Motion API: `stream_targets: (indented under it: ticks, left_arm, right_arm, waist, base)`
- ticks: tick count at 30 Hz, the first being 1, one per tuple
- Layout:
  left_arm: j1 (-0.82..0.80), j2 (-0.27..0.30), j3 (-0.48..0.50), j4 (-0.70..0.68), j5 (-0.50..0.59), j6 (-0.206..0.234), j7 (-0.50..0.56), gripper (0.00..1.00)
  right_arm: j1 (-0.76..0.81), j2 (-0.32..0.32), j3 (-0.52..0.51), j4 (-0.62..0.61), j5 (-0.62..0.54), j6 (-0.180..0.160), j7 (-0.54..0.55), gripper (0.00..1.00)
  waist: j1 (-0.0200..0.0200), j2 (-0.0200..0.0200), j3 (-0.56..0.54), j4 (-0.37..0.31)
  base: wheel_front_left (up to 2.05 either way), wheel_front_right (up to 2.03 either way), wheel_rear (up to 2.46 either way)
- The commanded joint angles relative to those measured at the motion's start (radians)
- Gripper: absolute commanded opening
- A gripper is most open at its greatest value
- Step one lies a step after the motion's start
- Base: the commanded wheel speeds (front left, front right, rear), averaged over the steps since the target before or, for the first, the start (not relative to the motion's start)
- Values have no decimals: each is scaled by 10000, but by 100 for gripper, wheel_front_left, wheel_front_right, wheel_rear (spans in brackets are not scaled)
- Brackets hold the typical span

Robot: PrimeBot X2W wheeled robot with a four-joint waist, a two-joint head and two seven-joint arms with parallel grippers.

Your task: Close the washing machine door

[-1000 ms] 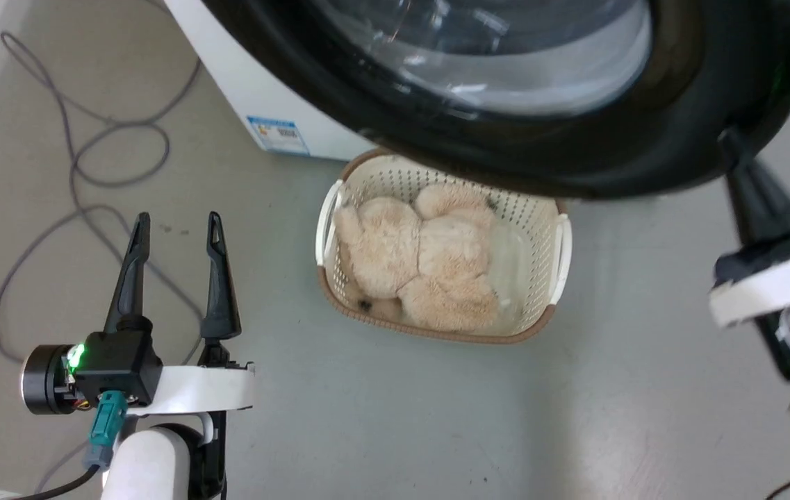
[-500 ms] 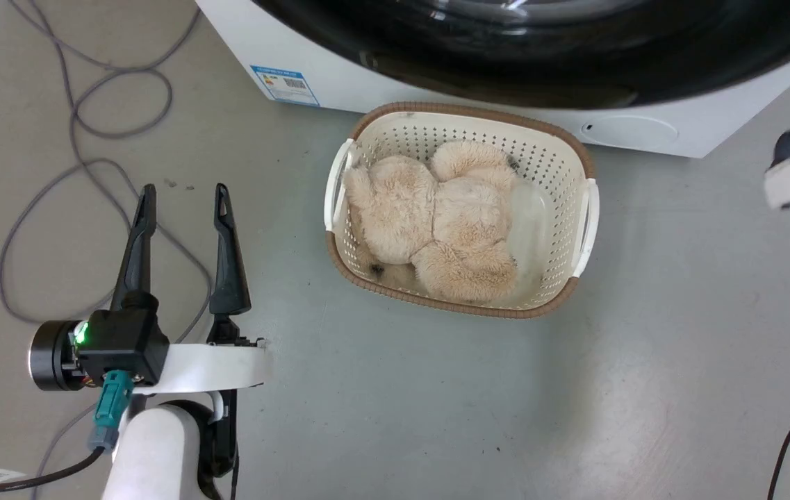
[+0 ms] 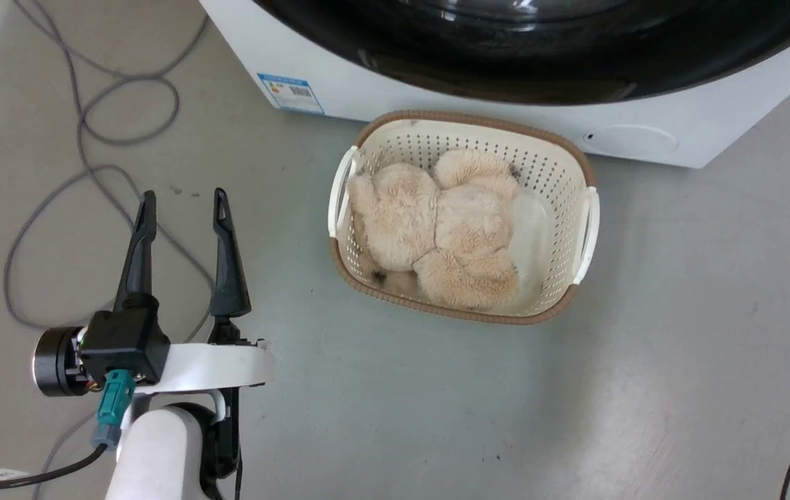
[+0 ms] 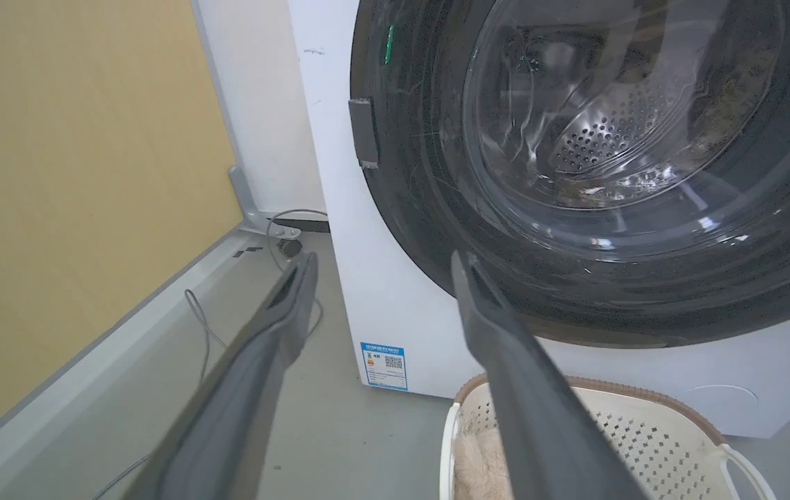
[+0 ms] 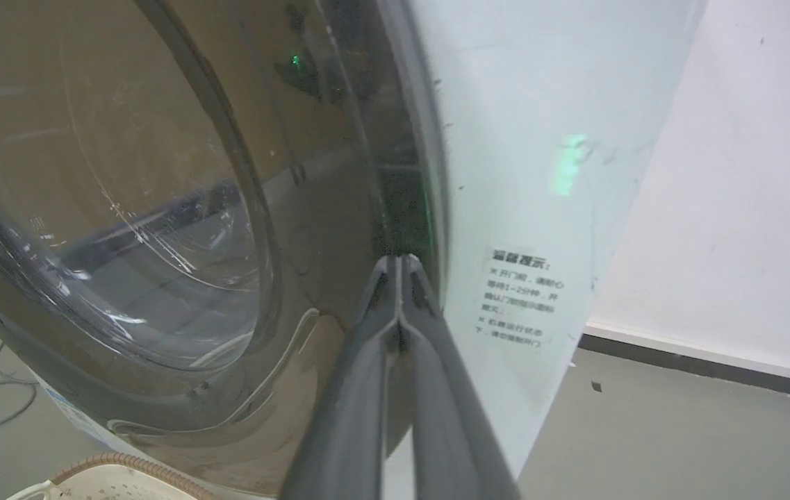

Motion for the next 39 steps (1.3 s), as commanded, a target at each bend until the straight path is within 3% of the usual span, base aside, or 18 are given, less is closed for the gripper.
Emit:
stream_targets:
  ticks: [1,10,18,29,30,31,32,39]
  left_arm:
    - [62,-2,52,35,15,50,-43,100]
    - [623,17,393,220,323,-34,-43,100]
    - [1174,123,542,315,532,-100,-43,100]
    - [1849,228,579,360,661,-25,-44,100]
    - [1894,238,571,361,666,-25,-44,100]
    - [1948,248,563,365,670,-27,-44,100]
    - [2005,254,549,374,667,-36,-44,100]
    - [2436,241,462,395,604,-78,-44,100]
  right_arm:
    - [-33,47,-82,-48,-67,-17,-46,0]
    - [1542,412,-568,-2231,-822,-17,-46,0]
    - [3067,1278,-938,-4732,-1367,-17,-46,0]
    - [5376,2421,-838,-5342,-1321,-17,-46,0]
    - [5556,2471,-746,-5318,-1287,-17,-46,10]
    - [5764,2536,-701,-5243,-1204,-17,-46,45]
    - [5959,2605,-681,-5184,-1091,-17,-46,100]
    - [7217,2849,-574,-4663,-711,-17,-46,100]
  waist:
    - [-1,0,-183,-90]
    - [-1,0,-1479,-741]
    - [-1,0,-2461,-1539]
    - [-1,0,-3382,-2380]
    - [-1,0,-3444,-2426]
    - [-1,0,-3515,-2468]
    - [-1,0,-3598,-2504]
    - [-1,0,-4081,-2607]
  base:
    - [0,0,0]
    - [0,0,0]
    - [0,0,0]
    - [0,0,0]
    - [0,0,0]
    - [0,0,0]
    - [0,0,0]
    - [0,0,0]
